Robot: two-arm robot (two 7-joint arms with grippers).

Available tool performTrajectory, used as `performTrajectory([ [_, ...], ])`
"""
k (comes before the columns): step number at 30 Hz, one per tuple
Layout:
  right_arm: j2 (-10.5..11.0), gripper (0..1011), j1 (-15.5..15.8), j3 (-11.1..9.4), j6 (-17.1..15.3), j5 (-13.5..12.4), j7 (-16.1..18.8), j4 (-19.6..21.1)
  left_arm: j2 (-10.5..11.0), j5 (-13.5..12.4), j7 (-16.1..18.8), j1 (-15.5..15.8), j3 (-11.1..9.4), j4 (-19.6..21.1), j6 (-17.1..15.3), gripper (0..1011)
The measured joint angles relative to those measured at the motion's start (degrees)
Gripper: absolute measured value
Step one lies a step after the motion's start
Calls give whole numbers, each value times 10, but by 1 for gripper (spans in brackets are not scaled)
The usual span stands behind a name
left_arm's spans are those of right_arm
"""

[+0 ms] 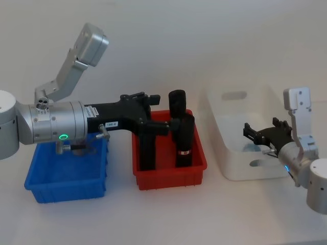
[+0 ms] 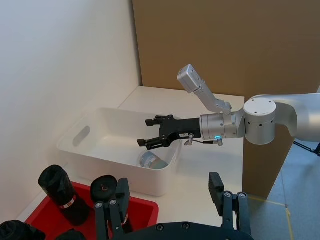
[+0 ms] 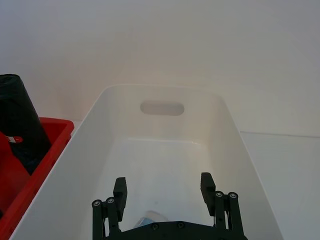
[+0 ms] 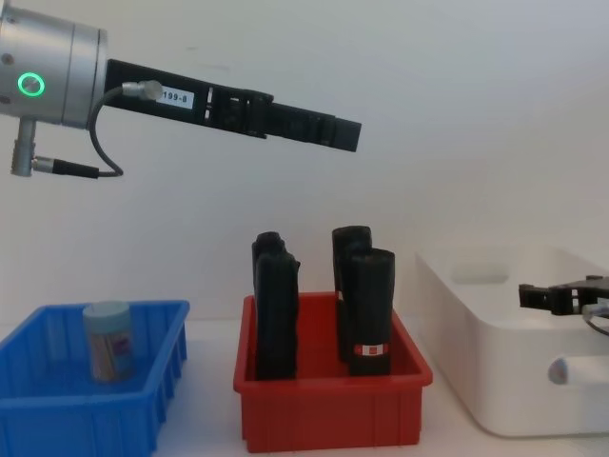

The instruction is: Pick the cotton swabs from the blue box and place them into the white box.

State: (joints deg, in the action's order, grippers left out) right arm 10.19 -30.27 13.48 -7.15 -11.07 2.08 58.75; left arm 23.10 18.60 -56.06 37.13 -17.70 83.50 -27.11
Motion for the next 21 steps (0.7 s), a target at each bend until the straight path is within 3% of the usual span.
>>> performTrajectory([
  [4,0,992,0,0,4,1,2,-1,0,0,0,0,0,0,0,1004],
  [21,5,1002,17,-6,36,-1,-2,35,0,0,0,0,0,0,0,1004],
])
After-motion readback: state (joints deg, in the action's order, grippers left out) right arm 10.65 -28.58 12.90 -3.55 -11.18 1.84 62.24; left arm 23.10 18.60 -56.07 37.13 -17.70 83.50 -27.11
